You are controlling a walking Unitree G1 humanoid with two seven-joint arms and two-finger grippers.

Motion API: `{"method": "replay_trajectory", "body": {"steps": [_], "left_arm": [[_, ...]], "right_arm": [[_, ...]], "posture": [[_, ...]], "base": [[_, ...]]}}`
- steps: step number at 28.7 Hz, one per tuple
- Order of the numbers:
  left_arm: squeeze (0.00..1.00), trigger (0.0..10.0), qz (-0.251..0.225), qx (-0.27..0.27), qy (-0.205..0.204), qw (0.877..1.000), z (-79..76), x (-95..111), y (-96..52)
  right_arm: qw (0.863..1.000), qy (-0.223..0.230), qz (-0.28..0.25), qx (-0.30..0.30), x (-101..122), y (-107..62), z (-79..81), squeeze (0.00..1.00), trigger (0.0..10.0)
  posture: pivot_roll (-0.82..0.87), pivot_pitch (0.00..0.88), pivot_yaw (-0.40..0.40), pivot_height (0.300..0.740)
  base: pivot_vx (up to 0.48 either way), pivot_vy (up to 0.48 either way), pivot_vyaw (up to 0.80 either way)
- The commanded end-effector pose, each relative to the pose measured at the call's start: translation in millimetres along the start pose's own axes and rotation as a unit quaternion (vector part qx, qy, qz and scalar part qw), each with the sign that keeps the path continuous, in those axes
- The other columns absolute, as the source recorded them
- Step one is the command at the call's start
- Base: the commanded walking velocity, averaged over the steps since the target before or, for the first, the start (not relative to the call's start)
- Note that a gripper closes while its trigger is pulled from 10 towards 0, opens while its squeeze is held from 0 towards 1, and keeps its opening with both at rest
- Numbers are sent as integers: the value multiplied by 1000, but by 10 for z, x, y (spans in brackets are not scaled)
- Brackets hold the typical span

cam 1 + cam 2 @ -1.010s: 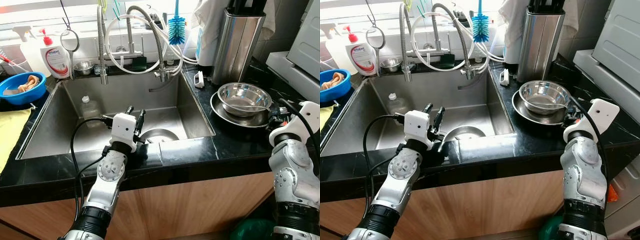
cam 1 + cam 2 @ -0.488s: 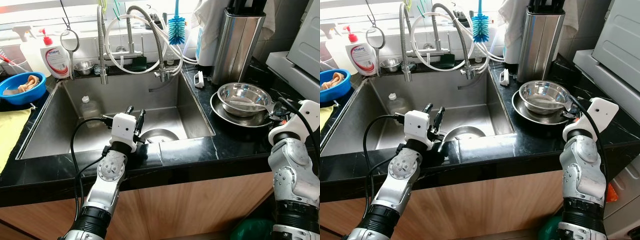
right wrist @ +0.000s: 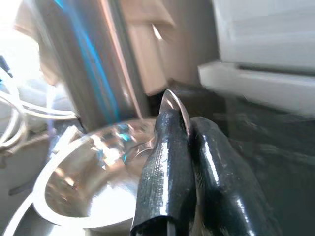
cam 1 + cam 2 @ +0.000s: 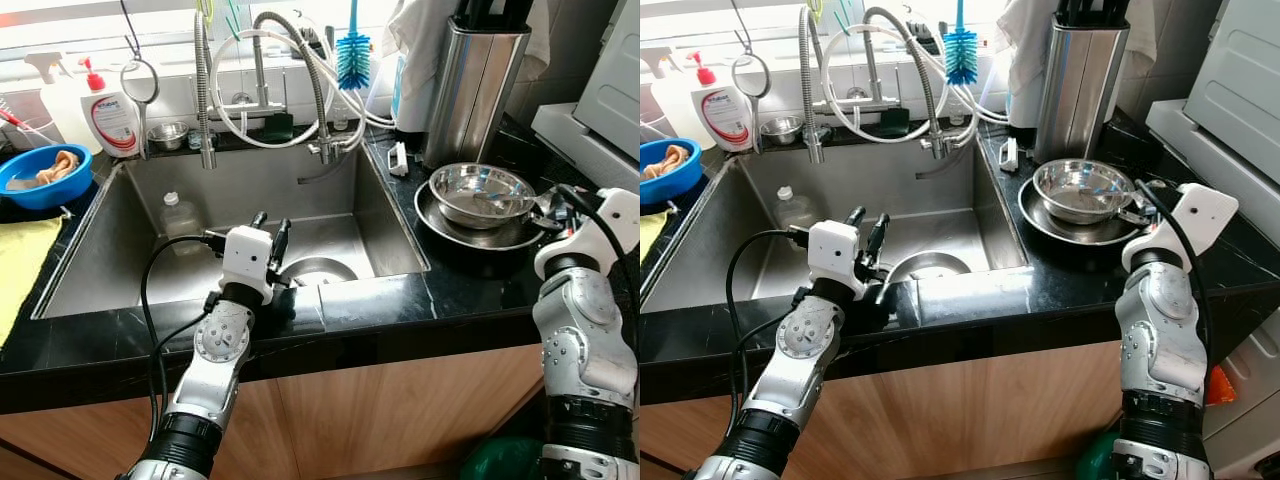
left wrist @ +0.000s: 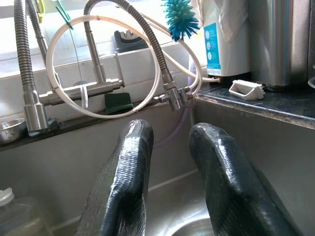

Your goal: Kitchen organization

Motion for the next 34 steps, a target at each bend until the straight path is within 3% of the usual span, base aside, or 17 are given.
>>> {"method": "replay_trajectory", "body": {"steps": [1, 9, 10, 14, 17, 22, 28, 34], "left_arm": [[0, 10000, -10, -2, 8, 1000, 13, 54, 36], [0, 10000, -11, -2, 8, 1000, 5, 54, 36], [0, 10000, -11, -1, 8, 1000, 9, 53, 35], [0, 10000, -10, 0, 9, 1000, 17, 50, 33], [0, 10000, -10, 1, 11, 1000, 30, 54, 29], [0, 10000, -10, 5, 11, 1000, 34, 48, 20], [0, 10000, -8, 14, 18, 1000, 101, 45, 3], [0, 10000, -7, 21, 25, 999, 168, 42, -17]], "right_arm": [[998, -10, -55, 20, 276, 8, 90, 0, 10000], [988, -31, -112, 106, 547, -24, 421, 0, 10000], [981, -35, -118, 148, 572, -50, 542, 0, 10000], [971, -54, -118, 199, 571, -88, 684, 0, 10000], [951, -82, -108, 276, 523, -159, 866, 0, 10000], [933, -87, -94, 337, 461, -181, 961, 0, 10000], [921, -102, -70, 371, 288, -187, 1031, 0, 10000], [919, -72, -46, 386, 160, -172, 1060, 0, 10000]], "posture": [[-162, 0, 45, 740], [-163, 0, 43, 740], [-164, 0, 43, 740], [-161, 0, 42, 740], [-159, 0, 38, 740], [-159, 0, 35, 740], [-147, 0, 30, 740], [-143, 0, 30, 740]], "base": [[0, 0, 0], [0, 0, 0], [0, 0, 0], [0, 0, 0], [0, 0, 0], [0, 0, 0], [0, 0, 0], [0, 0, 0]]}}
Point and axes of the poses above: a point about 5 cm out from each wrist's last joint towards the gripper, its own y axis pointing out of the wrist towards the gripper, its own x axis along the axis of the wrist's last joint, z = x × y, the point moved 4 cm from there along y, pointing out of the wrist towards the gripper, and after that the axes turned 7 degrees about -y, right-handed, at the moved point
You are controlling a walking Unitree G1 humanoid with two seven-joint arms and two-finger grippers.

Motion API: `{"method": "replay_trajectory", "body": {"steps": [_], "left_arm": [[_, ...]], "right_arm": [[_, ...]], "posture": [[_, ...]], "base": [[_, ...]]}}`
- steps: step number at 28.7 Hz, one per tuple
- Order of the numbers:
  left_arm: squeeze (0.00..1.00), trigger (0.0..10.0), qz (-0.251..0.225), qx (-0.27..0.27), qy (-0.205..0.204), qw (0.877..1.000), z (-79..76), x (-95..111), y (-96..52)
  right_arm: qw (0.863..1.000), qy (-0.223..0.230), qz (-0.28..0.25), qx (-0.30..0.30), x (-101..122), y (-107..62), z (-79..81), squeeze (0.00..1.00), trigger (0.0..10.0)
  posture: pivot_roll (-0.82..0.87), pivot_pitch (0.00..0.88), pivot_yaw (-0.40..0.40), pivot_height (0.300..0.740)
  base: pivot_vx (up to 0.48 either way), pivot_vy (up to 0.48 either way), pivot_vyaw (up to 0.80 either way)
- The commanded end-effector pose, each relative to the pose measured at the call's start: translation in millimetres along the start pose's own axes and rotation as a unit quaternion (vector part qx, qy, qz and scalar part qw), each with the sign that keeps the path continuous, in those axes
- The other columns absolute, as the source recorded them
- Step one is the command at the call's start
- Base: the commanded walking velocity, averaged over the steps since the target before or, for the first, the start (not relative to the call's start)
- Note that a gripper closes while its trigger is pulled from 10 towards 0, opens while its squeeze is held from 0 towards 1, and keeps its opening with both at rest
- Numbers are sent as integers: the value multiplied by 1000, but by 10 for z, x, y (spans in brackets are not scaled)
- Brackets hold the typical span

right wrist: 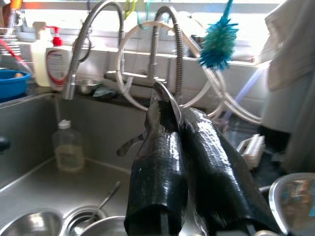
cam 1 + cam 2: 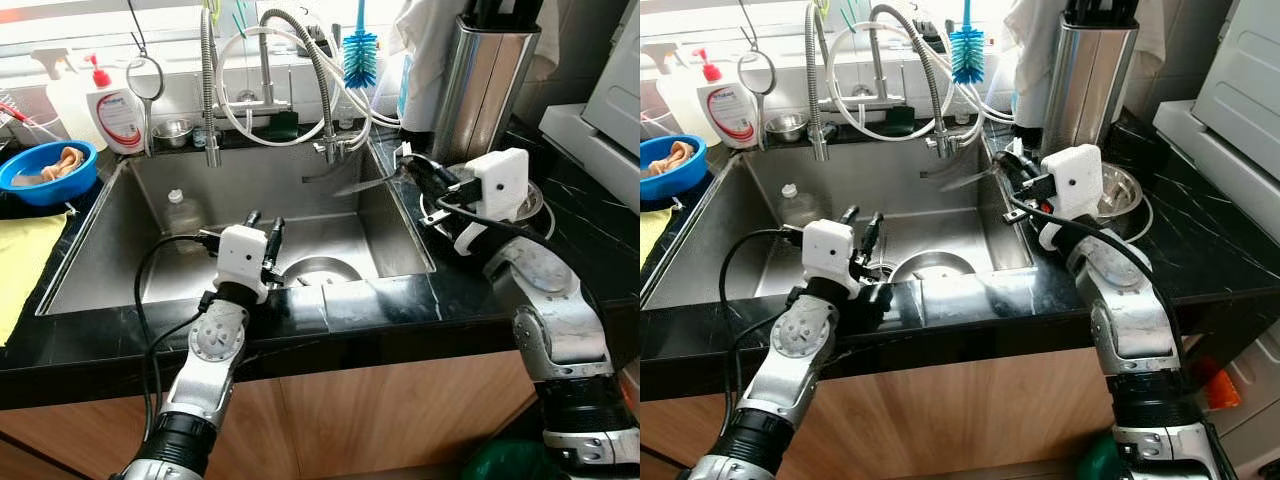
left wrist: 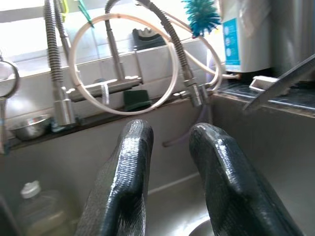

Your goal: Kitchen organization

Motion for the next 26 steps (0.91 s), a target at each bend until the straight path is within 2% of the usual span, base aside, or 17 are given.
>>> {"method": "replay_trajectory", "body": {"steps": [1, 5, 13, 26], "left_arm": [[0, 10000, -7, 5, 11, 1000, 39, 36, -3], [0, 10000, -7, 4, 11, 1000, 24, 32, 2], [0, 10000, -9, 2, 7, 1000, -9, 37, 0], [0, 10000, -9, 2, 5, 1000, -23, 37, 1]], "right_arm": [[1000, 12, 4, 12, -59, 41, 22, 0, 10000], [999, 40, 14, 0, -167, 77, -13, 0, 10000], [997, 67, 29, 2, -317, 117, 31, 0, 10000], [995, 70, 71, 5, -591, 99, 102, 0, 10000]], "posture": [[-143, 0, 30, 740], [-145, 0, 27, 740], [-138, 0, 20, 740], [-139, 0, 18, 740]], "base": [[0, 0, 0], [0, 0, 0], [0, 0, 0], [0, 0, 0]]}}
Point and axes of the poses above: a point about 5 cm out from each wrist's last joint towards the gripper, its own y axis pointing out of the wrist towards the gripper, its own x axis along the axis of the wrist's last joint, z = x × y, the point moved 4 cm from there along y, pointing out of the wrist towards the gripper, and after that the axes turned 7 degrees about -y, right-handed, at the moved point
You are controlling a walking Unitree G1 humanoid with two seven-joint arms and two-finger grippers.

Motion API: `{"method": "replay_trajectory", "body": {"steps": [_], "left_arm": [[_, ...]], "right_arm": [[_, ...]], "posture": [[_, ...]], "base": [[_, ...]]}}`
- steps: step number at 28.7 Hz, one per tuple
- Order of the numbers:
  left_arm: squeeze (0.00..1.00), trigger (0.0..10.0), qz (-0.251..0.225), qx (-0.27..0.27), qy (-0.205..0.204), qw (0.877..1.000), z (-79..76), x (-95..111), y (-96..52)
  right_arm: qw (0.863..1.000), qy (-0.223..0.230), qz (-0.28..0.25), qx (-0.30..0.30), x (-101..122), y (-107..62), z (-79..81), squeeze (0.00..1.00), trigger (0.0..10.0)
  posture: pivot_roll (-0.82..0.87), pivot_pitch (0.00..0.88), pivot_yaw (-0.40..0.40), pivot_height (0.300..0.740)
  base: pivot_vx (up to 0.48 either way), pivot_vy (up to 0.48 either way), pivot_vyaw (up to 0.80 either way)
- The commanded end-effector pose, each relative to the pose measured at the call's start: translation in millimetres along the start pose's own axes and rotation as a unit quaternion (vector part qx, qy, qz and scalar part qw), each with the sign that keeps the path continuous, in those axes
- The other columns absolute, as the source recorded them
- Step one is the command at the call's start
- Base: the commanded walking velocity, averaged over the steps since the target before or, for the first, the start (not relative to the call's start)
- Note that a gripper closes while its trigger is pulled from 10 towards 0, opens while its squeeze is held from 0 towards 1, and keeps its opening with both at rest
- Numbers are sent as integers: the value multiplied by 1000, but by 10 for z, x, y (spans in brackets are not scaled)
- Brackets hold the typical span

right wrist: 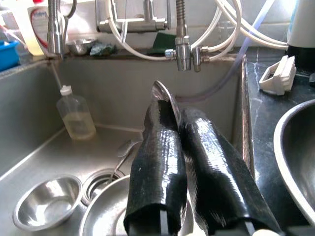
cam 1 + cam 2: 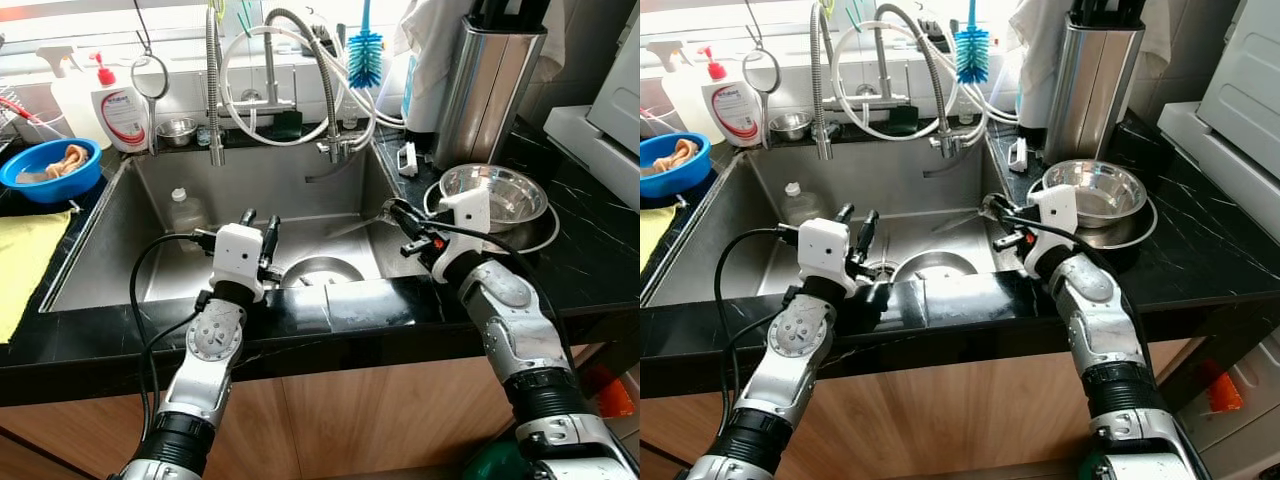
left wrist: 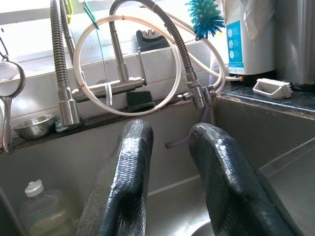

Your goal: Kitchen organization

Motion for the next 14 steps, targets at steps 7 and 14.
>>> {"method": "replay_trajectory", "body": {"steps": [7, 14], "left_arm": [[0, 10000, -4, 2, 9, 1000, 7, 16, -7], [0, 10000, -4, 3, 8, 1000, 11, 22, -3]], "right_arm": [[1000, -6, -3, 2, 19, 39, -6, 0, 10000], [1000, -5, -6, 3, 31, 45, 4, 788, 10000]], "posture": [[-137, 0, 17, 740], [-136, 0, 15, 740]], "base": [[0, 0, 0], [0, 0, 0]]}}
Point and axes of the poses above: a point about 5 cm out from each wrist's last joint towards the gripper, its own y axis pointing out of the wrist towards the gripper, its own x axis along the axis of the wrist's last joint, z = x × y, the point moved 4 cm from there along y, pointing out of the wrist towards the gripper, and after that the axes turned 7 degrees about -y, right-handed, at the moved point
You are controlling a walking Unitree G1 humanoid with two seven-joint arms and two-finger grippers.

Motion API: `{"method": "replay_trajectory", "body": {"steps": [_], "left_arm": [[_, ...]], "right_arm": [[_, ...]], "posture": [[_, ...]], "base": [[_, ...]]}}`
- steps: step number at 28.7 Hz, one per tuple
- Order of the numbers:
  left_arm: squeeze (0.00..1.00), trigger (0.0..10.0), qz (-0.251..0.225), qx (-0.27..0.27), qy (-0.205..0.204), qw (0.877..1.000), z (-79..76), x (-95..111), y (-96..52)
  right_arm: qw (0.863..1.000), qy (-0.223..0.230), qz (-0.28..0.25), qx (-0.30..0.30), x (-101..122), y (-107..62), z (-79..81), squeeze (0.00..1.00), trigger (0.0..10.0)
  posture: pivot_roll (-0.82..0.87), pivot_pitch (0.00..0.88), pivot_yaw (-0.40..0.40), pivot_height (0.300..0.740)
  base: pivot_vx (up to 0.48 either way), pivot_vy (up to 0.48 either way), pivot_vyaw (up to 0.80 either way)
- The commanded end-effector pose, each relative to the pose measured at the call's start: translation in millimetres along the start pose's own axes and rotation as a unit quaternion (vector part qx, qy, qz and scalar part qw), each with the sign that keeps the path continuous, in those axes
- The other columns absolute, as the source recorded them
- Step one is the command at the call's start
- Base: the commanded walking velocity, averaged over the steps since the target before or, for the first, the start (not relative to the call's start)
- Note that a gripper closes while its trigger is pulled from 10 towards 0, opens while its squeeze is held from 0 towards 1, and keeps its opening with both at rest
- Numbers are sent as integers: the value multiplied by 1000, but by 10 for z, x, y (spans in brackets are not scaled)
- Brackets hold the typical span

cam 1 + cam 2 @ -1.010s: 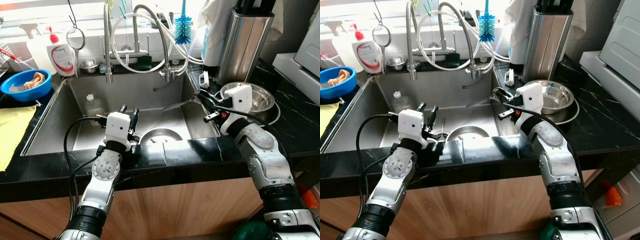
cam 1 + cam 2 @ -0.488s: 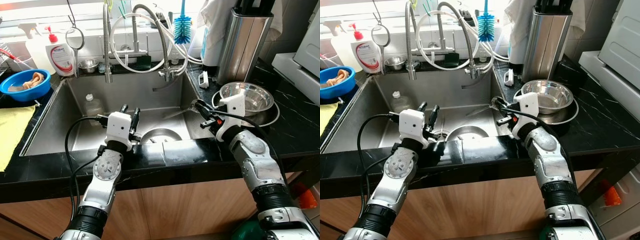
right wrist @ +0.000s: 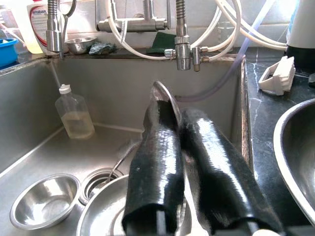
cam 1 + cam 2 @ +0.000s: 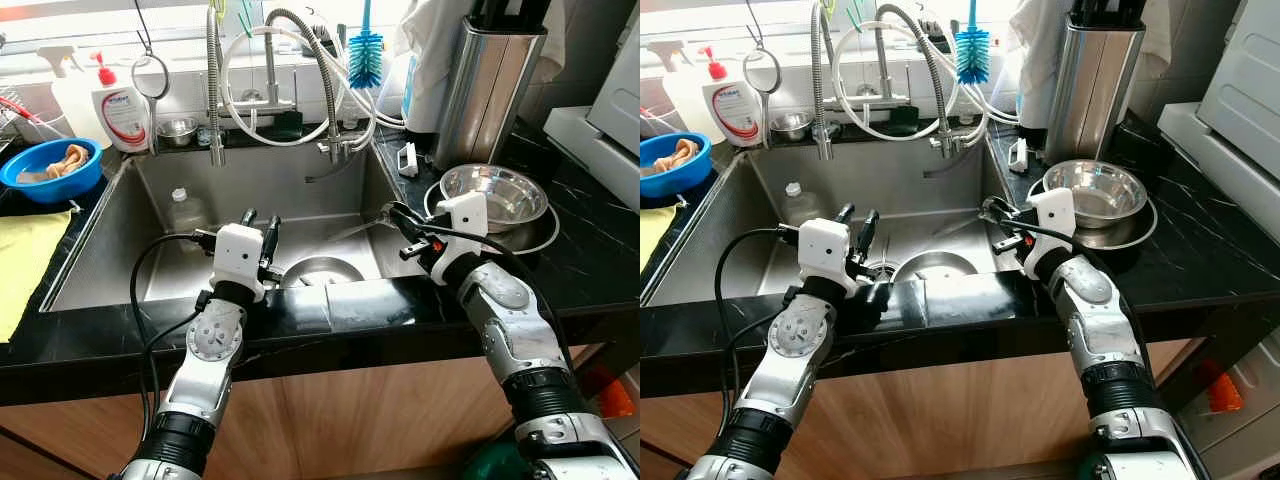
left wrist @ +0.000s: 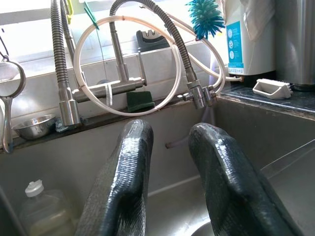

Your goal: Kitchen organization

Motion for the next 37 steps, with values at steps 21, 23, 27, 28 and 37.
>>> {"method": "replay_trajectory", "body": {"steps": [21, 23, 27, 28, 37], "left_arm": [[0, 10000, -1, 3, 8, 1000, 13, 10, -2], [0, 10000, -1, 3, 8, 1000, 12, 11, 2], [0, 10000, -1, 1, 7, 1000, -2, 6, 2], [0, 10000, -1, 1, 7, 1000, -2, 6, 2], [0, 10000, 1, 0, 5, 1000, -12, -5, 1]], "right_arm": [[998, -47, -36, -6, 323, 71, -4, 0, 10000], [997, -68, -31, -17, 401, 87, -37, 0, 10000], [994, -94, -44, -36, 667, 102, -101, 0, 10000], [994, -94, -47, -35, 687, 101, -100, 0, 10000], [992, -96, 26, -79, 808, 61, -347, 1000, 10000]], "posture": [[-144, 0, 20, 740], [-146, 0, 21, 740], [-146, 0, 21, 740], [-146, 0, 21, 740], [-155, 0, 23, 740]], "base": [[0, 0, 0], [0, 0, 0], [0, 0, 0], [0, 0, 0], [0, 0, 0]]}}
Point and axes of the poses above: a point about 5 cm out from each wrist's last joint towards the gripper, its own y axis pointing out of the wrist towards the gripper, its own x axis along the axis of the wrist's last joint, z = x × y, the point moved 4 cm from there along y, pointing out of the wrist towards the gripper, and after that the axes turned 7 degrees about -y, right-handed, at the moved point
